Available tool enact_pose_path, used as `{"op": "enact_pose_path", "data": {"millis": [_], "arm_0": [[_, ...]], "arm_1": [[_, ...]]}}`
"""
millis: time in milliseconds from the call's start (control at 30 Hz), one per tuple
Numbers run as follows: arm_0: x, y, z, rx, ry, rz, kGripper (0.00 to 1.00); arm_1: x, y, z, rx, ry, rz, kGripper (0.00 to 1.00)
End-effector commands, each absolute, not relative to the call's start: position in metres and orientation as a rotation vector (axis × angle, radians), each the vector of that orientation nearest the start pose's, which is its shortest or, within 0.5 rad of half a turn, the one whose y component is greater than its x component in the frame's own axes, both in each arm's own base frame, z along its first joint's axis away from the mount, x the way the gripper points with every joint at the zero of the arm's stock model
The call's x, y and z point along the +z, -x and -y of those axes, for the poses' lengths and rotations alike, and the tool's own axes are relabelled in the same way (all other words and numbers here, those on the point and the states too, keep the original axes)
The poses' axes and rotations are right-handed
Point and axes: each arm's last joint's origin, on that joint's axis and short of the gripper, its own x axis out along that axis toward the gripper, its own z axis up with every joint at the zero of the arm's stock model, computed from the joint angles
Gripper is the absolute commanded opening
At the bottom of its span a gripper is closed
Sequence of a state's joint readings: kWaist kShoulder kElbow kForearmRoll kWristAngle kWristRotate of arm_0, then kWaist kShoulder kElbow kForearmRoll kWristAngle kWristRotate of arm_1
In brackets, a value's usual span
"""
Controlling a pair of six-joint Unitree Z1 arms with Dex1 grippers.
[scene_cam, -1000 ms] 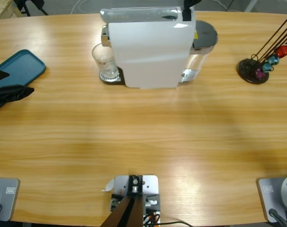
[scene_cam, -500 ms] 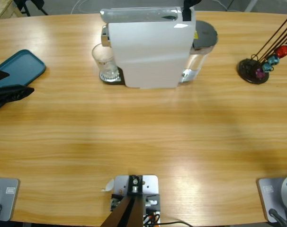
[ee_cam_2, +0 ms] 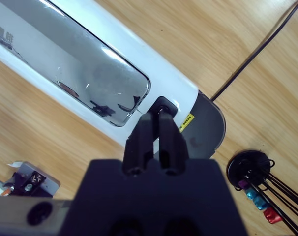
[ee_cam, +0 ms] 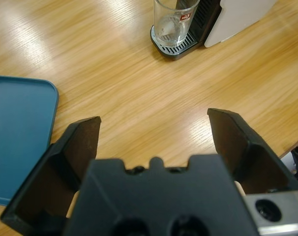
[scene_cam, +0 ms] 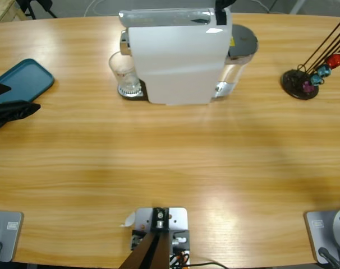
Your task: Pour coffee
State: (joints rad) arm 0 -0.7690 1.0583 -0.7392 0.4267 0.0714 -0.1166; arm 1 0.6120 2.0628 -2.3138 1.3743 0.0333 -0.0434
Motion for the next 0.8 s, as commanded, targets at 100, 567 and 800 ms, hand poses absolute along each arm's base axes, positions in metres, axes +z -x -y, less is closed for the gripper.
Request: {"op": "enact_pose_path", "data": {"millis": [100, 567, 800], "arm_0": [[0.301, -0.101, 0.094, -0.617, -0.218, -0.762, 0.941], [0.302, -0.101, 0.094, -0.619, -0.217, -0.76, 0.941], [0.302, -0.101, 0.094, -0.62, -0.216, -0.76, 0.945]], "arm_1": [[0.487, -0.299, -0.21, 0.555, 0.342, -0.893, 0.0], [0.474, -0.297, -0.213, 0.518, 0.38, -0.954, 0.111], [0.468, -0.286, -0.221, 0.625, 0.364, -1.006, 1.0]]}}
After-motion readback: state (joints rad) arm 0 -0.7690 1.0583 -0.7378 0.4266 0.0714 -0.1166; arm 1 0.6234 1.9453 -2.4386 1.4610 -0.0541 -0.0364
